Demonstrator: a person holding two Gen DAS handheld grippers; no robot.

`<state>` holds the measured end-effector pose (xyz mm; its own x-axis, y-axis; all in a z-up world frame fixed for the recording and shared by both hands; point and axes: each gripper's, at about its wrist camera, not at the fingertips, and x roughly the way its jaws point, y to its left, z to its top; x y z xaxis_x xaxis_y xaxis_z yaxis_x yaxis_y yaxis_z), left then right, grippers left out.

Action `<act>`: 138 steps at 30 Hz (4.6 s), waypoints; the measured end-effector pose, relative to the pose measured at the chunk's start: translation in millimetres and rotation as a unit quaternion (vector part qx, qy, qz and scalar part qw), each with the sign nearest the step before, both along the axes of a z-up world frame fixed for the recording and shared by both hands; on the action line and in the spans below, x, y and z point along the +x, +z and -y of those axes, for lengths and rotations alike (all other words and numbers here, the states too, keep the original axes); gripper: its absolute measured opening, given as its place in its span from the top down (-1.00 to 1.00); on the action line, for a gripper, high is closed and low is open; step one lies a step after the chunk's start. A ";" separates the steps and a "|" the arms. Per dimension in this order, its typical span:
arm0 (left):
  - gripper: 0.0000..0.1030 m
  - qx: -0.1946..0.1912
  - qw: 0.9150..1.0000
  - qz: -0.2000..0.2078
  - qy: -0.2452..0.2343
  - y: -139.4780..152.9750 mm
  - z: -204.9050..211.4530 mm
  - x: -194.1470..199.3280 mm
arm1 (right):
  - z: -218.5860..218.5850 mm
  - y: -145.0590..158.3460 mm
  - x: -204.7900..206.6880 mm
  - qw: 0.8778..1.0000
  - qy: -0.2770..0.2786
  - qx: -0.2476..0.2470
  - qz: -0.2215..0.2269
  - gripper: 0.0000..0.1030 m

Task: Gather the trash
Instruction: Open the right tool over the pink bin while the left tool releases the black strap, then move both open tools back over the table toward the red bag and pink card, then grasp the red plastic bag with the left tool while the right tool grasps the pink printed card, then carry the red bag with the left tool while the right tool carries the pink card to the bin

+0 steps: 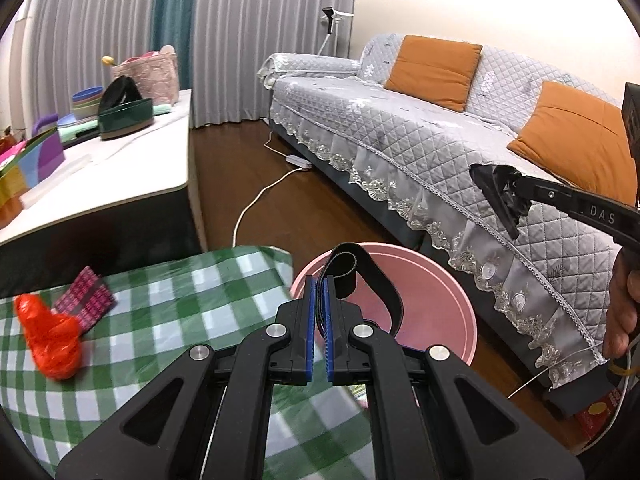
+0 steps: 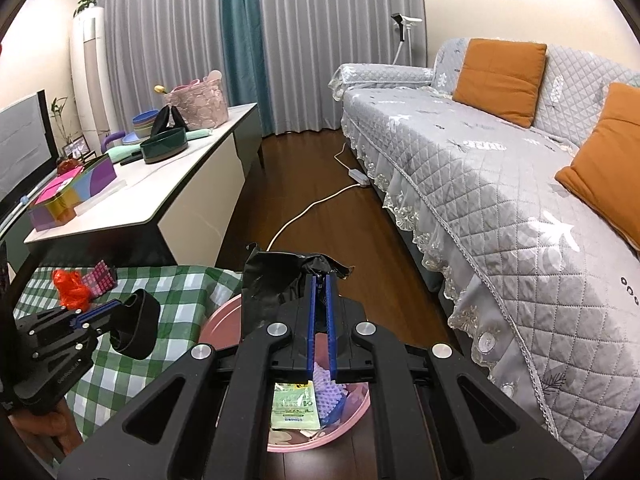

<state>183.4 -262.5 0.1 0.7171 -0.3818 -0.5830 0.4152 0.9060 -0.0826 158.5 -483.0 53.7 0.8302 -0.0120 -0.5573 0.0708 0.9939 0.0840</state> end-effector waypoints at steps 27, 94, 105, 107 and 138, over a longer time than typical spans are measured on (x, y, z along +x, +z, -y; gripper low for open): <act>0.49 -0.003 0.999 0.008 0.034 26.4 -74.3 -30.3 | -46.9 10.4 3.7 1.000 0.026 0.007 0.008 0.02; 0.69 -0.063 0.970 -0.028 0.232 -33.3 -256.0 32.1 | -305.8 -76.6 127.7 0.961 0.264 0.061 -0.047 0.02; 0.74 -0.054 0.962 -0.026 0.267 -29.6 -278.3 30.4 | -335.0 -115.8 174.1 0.949 0.282 0.089 -0.106 0.02; 0.74 -0.054 0.962 -0.027 0.266 -29.7 -278.6 31.6 | -337.3 -117.1 176.2 0.947 0.288 0.090 -0.112 0.02; 0.76 -0.047 0.976 0.004 0.213 9.9 -255.1 -27.2 | -298.7 -36.1 37.7 0.962 0.269 0.032 -0.036 0.98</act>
<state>156.2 -7.5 10.0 0.8268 -0.0992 -0.5537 0.0029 0.9851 -0.1720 196.2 -184.4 17.6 0.6652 0.4452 -0.5994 -0.4448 0.8811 0.1607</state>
